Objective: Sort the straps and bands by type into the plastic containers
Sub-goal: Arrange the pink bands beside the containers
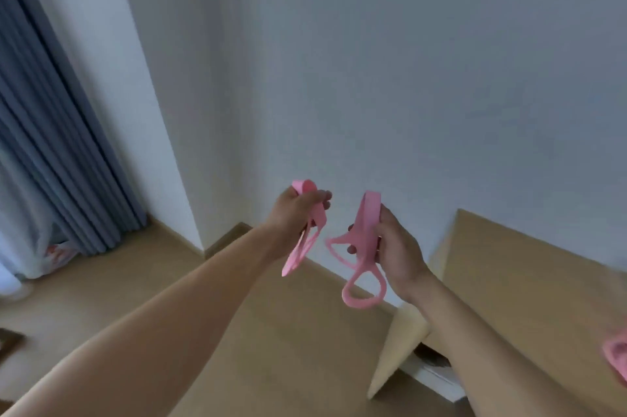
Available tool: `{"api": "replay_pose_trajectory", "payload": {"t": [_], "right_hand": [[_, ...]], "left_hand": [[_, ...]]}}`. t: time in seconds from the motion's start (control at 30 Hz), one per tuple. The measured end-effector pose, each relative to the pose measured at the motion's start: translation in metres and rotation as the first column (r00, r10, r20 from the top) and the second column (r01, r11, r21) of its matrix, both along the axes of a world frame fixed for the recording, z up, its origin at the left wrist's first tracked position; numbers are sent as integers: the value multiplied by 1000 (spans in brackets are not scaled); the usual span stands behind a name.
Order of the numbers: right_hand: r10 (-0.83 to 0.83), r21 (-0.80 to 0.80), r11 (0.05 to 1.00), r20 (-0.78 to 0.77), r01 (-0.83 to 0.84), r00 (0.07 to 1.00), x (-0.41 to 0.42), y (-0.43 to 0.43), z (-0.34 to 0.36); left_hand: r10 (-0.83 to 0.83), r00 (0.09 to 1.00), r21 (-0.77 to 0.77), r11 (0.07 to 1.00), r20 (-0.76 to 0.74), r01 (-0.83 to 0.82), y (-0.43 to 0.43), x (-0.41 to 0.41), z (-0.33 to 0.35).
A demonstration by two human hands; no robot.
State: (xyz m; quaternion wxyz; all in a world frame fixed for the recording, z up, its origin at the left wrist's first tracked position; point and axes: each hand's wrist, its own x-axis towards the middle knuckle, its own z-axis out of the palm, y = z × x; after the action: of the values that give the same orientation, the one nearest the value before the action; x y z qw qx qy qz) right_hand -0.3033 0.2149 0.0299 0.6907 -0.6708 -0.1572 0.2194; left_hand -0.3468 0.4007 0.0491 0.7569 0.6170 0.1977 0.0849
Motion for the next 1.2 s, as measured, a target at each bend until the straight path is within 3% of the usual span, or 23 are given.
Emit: {"api": "replay_pose_trajectory", "payload": {"t": [0.1, 0.27, 0.43, 0.67, 0.77, 0.9, 1.2], "right_hand": [[-160, -18, 987, 40, 161, 986, -6, -68, 10], [-394, -3, 918, 125, 397, 911, -16, -189, 18], [-570, 11, 820, 118, 572, 813, -21, -326, 19], [-717, -109, 668, 173, 736, 676, -26, -493, 10], [-765, -148, 599, 187, 787, 617, -22, -543, 6], [-809, -188, 544, 140, 817, 571, -3, -590, -6], [-838, -386, 498, 17, 776, 546, 68, -627, -45]], "left_hand": [[-175, 983, 107, 980, 55, 168, -71, 15, 10], [-305, 950, 209, 935, 63, 286, -188, 38, 38], [-508, 860, 114, 852, -51, 510, -329, 61, 39], [-643, 753, 222, 721, -139, 657, -506, 90, 21], [-715, 688, 232, 654, -124, 720, -549, 105, 12], [-690, 712, 238, 676, -129, 698, -584, 127, -5], [-675, 633, 124, 641, -379, 758, -622, 214, -85]]}}
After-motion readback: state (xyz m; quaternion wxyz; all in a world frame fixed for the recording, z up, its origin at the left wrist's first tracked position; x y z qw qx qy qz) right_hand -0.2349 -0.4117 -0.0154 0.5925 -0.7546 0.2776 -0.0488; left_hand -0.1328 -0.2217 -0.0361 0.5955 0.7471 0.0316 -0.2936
